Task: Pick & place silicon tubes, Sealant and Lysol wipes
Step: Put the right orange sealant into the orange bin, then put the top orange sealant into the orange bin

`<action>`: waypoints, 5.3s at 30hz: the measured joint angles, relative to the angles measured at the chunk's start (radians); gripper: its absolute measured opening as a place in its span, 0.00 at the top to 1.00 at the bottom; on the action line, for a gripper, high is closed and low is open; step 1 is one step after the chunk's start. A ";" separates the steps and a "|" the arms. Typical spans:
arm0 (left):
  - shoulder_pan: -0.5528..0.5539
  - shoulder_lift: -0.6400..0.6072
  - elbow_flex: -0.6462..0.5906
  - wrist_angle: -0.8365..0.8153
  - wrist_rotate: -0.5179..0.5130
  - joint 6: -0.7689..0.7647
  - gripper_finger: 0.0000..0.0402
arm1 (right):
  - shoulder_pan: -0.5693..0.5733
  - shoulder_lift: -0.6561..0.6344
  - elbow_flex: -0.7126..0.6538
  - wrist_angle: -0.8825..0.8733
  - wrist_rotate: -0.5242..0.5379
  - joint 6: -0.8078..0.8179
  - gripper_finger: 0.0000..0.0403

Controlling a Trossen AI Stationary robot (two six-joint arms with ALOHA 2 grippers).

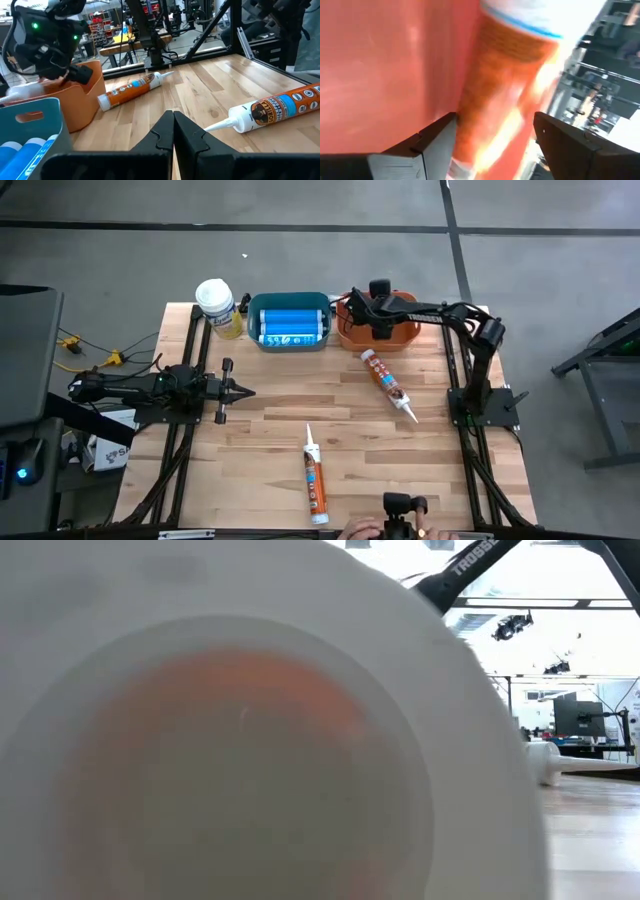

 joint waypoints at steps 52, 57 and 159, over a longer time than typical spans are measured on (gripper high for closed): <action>0.000 0.000 0.000 0.000 0.000 0.000 1.00 | 0.613 -0.296 -0.019 -0.745 -0.474 1.500 0.35; 0.000 0.000 0.000 0.000 0.000 0.000 1.00 | 0.612 -0.297 -0.128 -0.801 -0.540 1.655 0.35; 0.000 0.000 0.000 0.000 0.000 0.000 1.00 | 0.496 -0.022 -0.243 0.230 -0.632 -0.573 0.35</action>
